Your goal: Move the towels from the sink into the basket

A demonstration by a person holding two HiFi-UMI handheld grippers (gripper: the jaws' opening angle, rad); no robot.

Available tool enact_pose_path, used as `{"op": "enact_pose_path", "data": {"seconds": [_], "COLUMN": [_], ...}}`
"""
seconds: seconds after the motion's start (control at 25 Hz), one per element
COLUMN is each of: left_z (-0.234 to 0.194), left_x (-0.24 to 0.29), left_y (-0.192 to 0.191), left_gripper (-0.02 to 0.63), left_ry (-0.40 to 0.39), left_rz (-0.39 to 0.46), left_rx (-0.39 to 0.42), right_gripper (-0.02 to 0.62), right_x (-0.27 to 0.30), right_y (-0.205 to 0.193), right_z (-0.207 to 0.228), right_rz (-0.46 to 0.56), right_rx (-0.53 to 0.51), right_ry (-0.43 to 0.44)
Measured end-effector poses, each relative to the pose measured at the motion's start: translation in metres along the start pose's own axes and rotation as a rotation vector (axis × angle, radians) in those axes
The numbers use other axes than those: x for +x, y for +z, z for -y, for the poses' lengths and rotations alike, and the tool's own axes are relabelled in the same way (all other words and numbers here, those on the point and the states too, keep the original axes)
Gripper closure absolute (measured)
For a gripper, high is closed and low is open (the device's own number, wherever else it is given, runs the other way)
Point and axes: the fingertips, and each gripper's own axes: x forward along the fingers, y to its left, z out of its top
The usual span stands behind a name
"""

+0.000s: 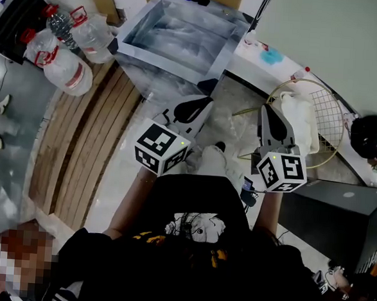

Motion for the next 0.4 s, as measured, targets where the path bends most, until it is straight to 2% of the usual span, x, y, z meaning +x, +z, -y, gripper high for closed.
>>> {"op": "enact_pose_path", "data": {"seconds": [0.4], "left_z": [-0.0072], "left_x": [-0.0023], "left_y": [0.0105], "left_gripper": [0.595], "left_ry": [0.003], "left_rz": [0.015], "left_rx": [0.004], "right_gripper": [0.589], "right_x": [-0.0024], "right_y": [0.0099], "right_z": [0.0071], "right_rz": [0.005], "right_rx": [-0.018], "right_ry": [-0.030]}}
